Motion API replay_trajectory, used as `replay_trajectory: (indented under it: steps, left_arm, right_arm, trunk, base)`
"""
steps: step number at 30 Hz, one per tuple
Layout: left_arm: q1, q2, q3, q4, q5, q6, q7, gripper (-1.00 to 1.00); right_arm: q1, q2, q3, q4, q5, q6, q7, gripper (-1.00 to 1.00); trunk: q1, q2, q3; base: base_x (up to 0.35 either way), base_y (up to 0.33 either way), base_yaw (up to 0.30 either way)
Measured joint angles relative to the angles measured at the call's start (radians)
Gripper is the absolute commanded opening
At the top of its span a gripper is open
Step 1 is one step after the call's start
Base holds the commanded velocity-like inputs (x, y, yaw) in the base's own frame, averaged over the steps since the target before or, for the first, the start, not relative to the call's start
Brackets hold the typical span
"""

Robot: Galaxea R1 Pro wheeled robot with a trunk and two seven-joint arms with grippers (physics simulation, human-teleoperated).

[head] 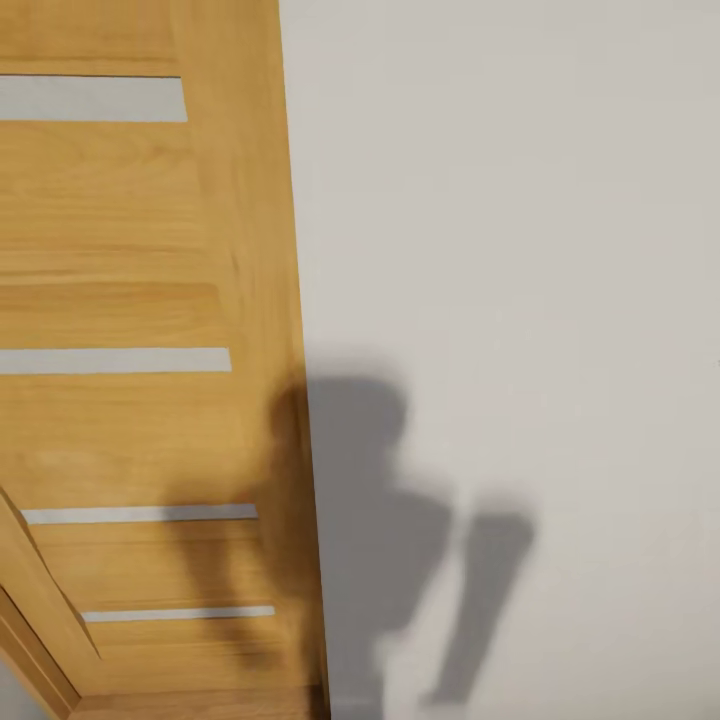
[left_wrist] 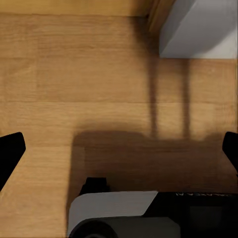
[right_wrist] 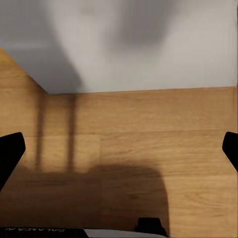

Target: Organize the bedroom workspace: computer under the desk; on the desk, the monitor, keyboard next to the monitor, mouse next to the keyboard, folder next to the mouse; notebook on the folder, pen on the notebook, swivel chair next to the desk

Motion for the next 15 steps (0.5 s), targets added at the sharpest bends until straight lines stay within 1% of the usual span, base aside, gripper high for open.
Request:
replay_trajectory:
  steps: [2, 3, 6, 7, 8, 9, 10, 12, 13, 14, 15]
  left_arm:
    - [0.0, 0.0, 0.0, -0.019, 0.014, -0.001, 0.005, 1.0]
    - [0.0, 0.001, 0.001, -0.02, 0.03, -0.003, 0.008, 1.0]
    - [0.0, 0.001, 0.001, 0.007, 0.051, -0.016, 0.011, 1.0]
    - [0.0, 0.002, 0.002, 0.03, 0.059, -0.049, 0.012, 1.0]
    - [0.0, 0.004, 0.003, 0.053, 0.064, -0.1, 0.014, 1.0]
    - [0.0, 0.005, 0.004, 0.078, 0.068, -0.157, 0.015, 1.0]
    - [0.0, 0.006, 0.005, 0.11, 0.073, -0.241, 0.016, 1.0]
    - [0.0, 0.007, 0.006, 0.126, 0.076, -0.286, 0.017, 1.0]
    - [0.0, 0.006, 0.006, 0.135, 0.077, -0.316, 0.017, 1.0]
    - [0.0, 0.007, 0.006, 0.148, 0.078, -0.372, 0.016, 1.0]
    - [0.0, 0.007, 0.006, 0.149, 0.079, -0.382, 0.016, 1.0]
  right_arm:
    - [0.0, -0.002, 0.0, -0.015, 0.001, 0.0, 0.0, 1.0]
    - [0.0, -0.004, 0.0, -0.021, 0.003, -0.001, 0.0, 1.0]
    - [0.0, -0.007, 0.0, -0.023, 0.011, -0.003, 0.0, 1.0]
    - [0.0, -0.008, 0.0, -0.022, 0.017, -0.008, -0.001, 1.0]
    - [0.0, -0.009, -0.001, -0.019, 0.023, -0.021, -0.002, 1.0]
    - [0.0, -0.01, -0.001, -0.012, 0.026, -0.041, -0.003, 1.0]
    - [0.0, -0.01, -0.003, 0.003, 0.028, -0.078, -0.004, 1.0]
    - [0.0, -0.01, -0.004, 0.012, 0.029, -0.106, -0.005, 1.0]
    - [0.0, -0.01, -0.005, 0.021, 0.03, -0.131, -0.005, 1.0]
    - [0.0, -0.009, -0.007, 0.05, 0.028, -0.181, -0.006, 1.0]
    - [0.0, -0.009, -0.007, 0.052, 0.028, -0.186, -0.007, 1.0]
  trunk:
    - [-0.008, 0.014, 0.006]
    - [-0.012, 0.021, 0.009]
    - [-0.023, 0.042, 0.019]
    - [-0.027, 0.049, 0.022]
    - [-0.031, 0.056, 0.025]
    - [-0.035, 0.063, 0.028]
    - [-0.038, 0.07, 0.031]
    - [-0.046, 0.084, 0.038]
    - [-0.046, 0.084, 0.038]
    - [-0.046, 0.084, 0.038]
    - [-0.046, 0.084, 0.038]
  base:
    - [0.0, 0.0, 0.0]
    - [0.0, 0.0, 0.0]
    - [0.0, 0.0, 0.0]
    - [0.0, 0.0, 0.0]
    - [0.0, 0.0, 0.0]
    - [0.0, 0.0, 0.0]
    - [0.0, 0.0, 0.0]
    - [0.0, 0.0, 0.011]
    - [0.0, 0.0, 0.197]
    - [0.0, 0.0, 0.213]
    - [0.0, 0.0, 0.226]
